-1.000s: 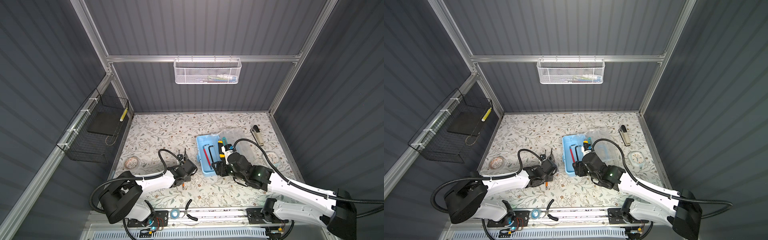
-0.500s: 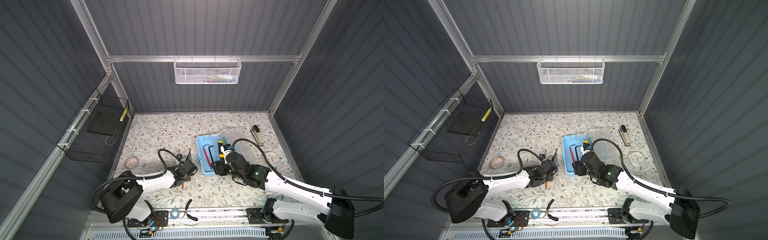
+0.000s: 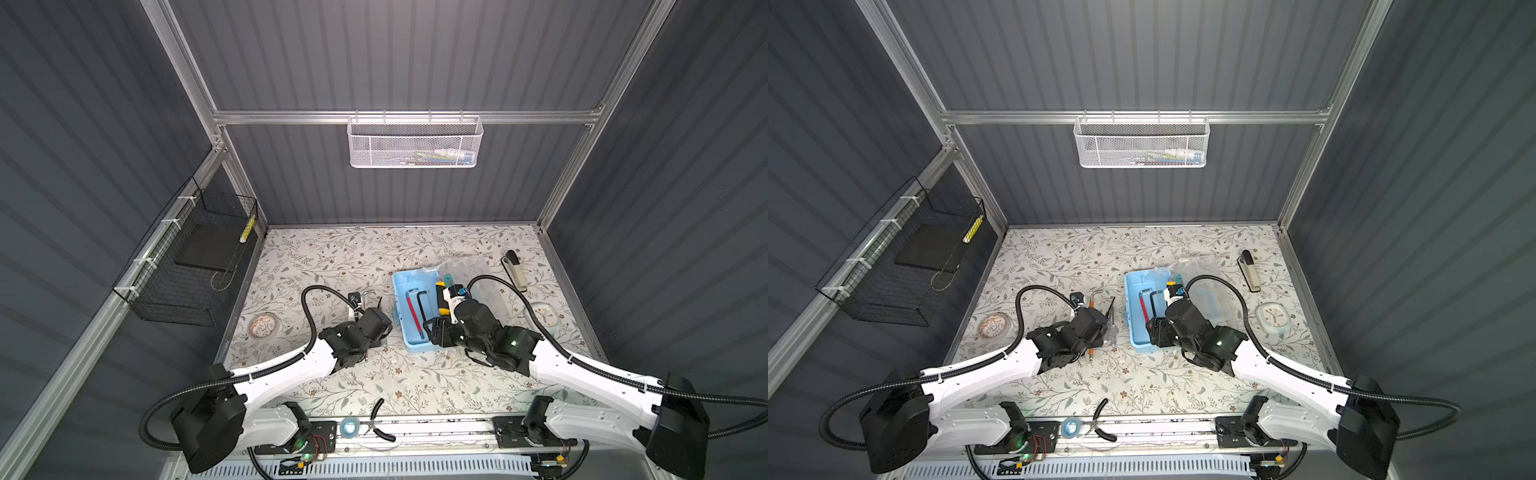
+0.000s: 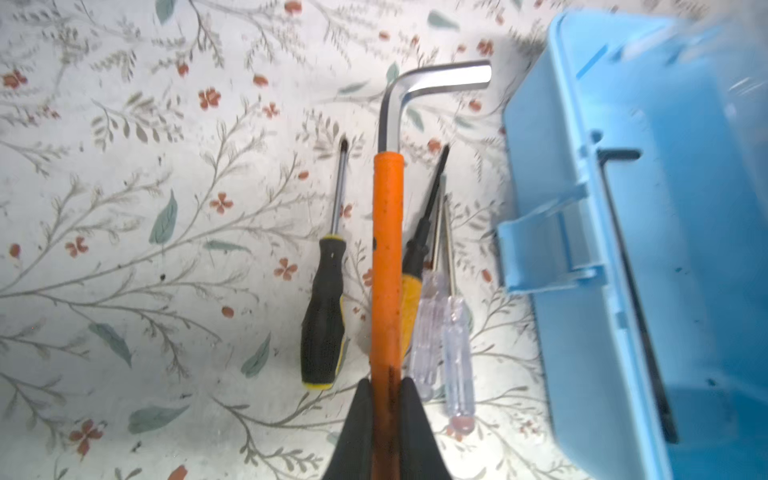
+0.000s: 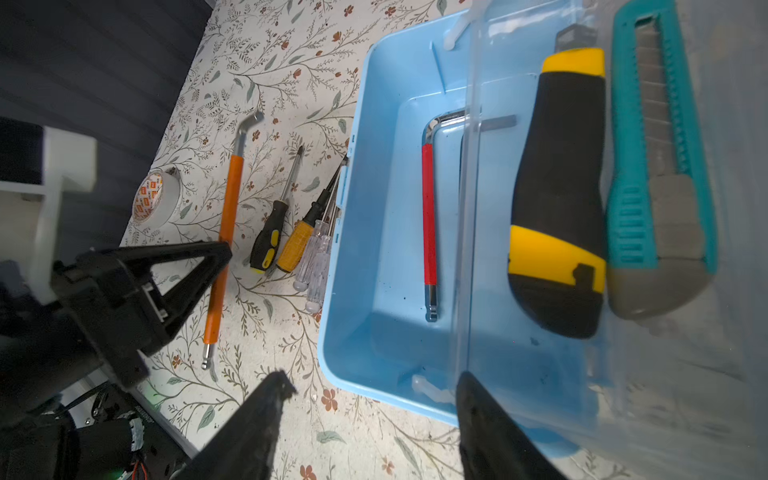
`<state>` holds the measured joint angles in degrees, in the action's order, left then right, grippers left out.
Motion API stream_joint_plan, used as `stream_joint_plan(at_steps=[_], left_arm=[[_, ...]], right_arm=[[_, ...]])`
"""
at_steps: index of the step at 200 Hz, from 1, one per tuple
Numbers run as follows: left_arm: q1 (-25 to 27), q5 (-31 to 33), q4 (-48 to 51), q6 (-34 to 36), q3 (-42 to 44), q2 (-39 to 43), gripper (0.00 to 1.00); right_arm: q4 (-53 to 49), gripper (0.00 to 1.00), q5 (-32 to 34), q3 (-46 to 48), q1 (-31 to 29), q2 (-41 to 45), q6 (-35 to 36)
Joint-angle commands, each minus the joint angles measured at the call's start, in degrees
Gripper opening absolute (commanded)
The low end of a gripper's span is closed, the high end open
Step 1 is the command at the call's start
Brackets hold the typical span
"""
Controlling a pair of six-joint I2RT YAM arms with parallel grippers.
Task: Pack the tool kit
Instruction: 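Lift the orange-handled tool with the left gripper and lower it into the box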
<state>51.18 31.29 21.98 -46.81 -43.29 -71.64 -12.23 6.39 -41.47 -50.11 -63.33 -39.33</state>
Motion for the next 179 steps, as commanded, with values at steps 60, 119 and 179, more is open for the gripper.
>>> stream_joint_plan(at_steps=[60, 119, 179], left_arm=[[-0.3, -6.4, -14.1, 4.8, -17.8, -15.1, 0.0], [-0.3, -6.9, -18.7, 2.8, -23.4, -24.9, 0.0], [-0.3, -7.4, -19.8, 0.1, -24.5, -31.5, 0.0]], right_arm=[[-4.5, 0.66, 2.4, -2.6, 5.1, 10.7, 1.7], [-5.9, 0.66, 2.4, -1.7, 6.6, 13.2, 1.4], [-4.7, 0.66, 1.6, 0.0, 7.5, 13.1, 0.9]])
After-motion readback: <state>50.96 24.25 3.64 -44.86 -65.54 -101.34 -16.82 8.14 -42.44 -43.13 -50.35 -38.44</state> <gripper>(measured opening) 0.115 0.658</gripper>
